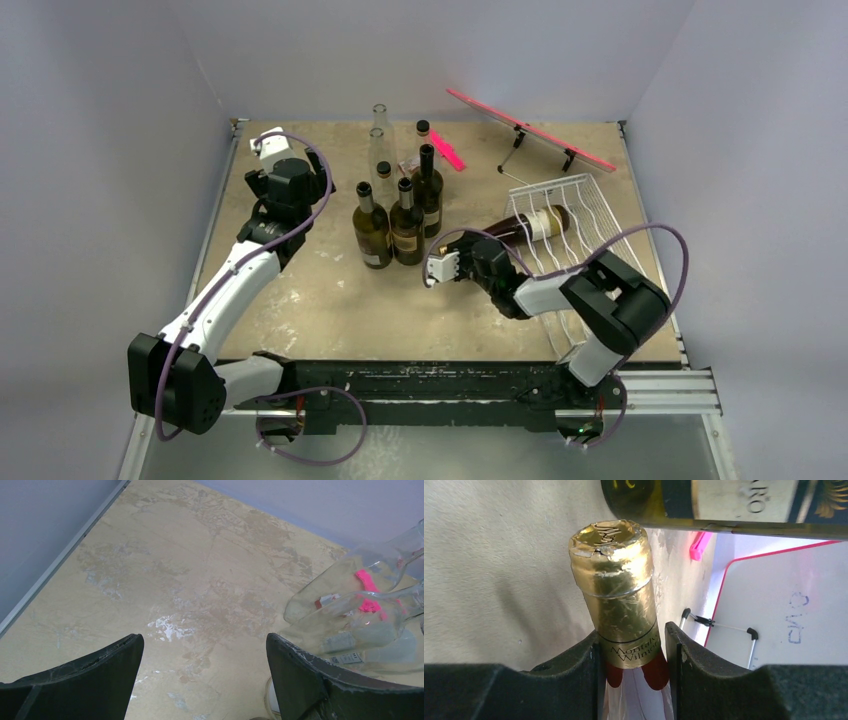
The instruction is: Take the wine bottle off the wine rack
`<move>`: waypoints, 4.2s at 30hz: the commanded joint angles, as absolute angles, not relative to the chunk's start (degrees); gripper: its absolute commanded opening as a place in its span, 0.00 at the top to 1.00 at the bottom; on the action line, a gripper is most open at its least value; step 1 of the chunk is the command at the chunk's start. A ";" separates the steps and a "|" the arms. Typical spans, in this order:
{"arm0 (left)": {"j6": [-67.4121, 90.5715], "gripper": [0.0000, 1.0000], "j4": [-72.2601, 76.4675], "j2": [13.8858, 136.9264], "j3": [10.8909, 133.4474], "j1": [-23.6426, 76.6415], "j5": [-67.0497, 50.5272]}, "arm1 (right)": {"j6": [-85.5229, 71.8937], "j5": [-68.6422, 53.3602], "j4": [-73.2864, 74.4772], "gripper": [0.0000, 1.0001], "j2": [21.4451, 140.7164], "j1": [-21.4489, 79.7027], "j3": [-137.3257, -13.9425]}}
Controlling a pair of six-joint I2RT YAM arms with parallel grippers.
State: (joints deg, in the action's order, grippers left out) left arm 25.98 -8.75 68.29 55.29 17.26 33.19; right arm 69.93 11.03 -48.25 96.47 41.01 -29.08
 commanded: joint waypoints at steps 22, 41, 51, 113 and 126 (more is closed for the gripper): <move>26.37 0.08 -7.55 66.53 57.88 16.89 33.23 | 50.78 5.85 -31.47 1.00 66.75 56.39 -36.29; 26.35 0.08 -7.56 66.61 57.79 16.91 33.40 | 59.92 20.86 -22.86 1.00 83.23 69.03 -39.37; 26.19 0.08 -7.60 66.38 57.87 16.94 33.66 | 54.48 18.78 -19.22 1.00 80.47 75.17 -45.66; 26.17 0.08 -7.64 67.00 57.93 16.70 33.44 | 6.72 -14.11 -65.80 1.00 71.33 38.34 -47.11; 26.17 0.08 -7.64 66.95 57.95 16.65 33.42 | 8.53 -9.72 -61.75 0.74 68.84 38.12 -40.19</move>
